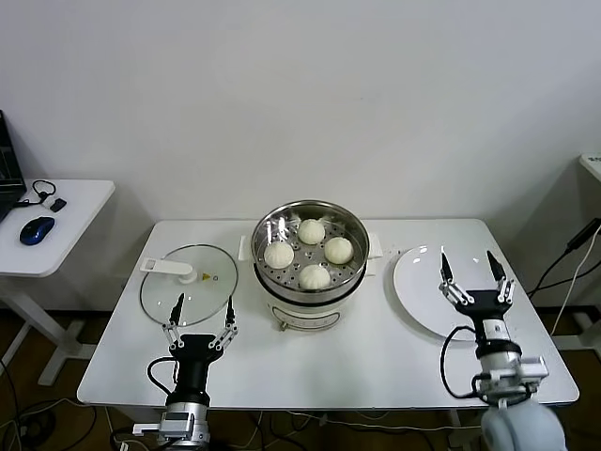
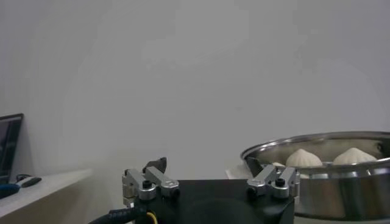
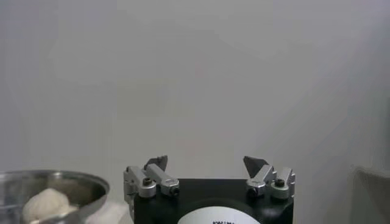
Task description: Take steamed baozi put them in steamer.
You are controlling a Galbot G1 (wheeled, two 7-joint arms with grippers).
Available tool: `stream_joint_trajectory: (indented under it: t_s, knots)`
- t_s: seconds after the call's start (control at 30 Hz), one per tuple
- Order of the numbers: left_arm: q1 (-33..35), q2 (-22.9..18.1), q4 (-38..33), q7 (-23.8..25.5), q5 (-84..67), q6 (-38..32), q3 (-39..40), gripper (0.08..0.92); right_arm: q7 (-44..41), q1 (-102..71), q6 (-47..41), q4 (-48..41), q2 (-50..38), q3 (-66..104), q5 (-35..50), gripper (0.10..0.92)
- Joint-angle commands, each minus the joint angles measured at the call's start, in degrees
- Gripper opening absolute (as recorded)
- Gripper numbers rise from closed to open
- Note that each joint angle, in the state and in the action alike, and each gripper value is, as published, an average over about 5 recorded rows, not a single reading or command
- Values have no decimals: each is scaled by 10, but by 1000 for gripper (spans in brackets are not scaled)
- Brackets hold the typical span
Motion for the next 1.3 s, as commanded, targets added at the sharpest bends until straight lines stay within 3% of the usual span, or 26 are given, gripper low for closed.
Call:
stream_joint_trajectory:
  t_s: [0.03,1.3]
  knots:
    - [-1,-28,-1,0,3,-2,1,823,-12,-115,97,21,128,13,-61,823]
    - [-2,-28,-6,1,1,-1,2,823,-13,-111,94,21,140,-9,-85,823]
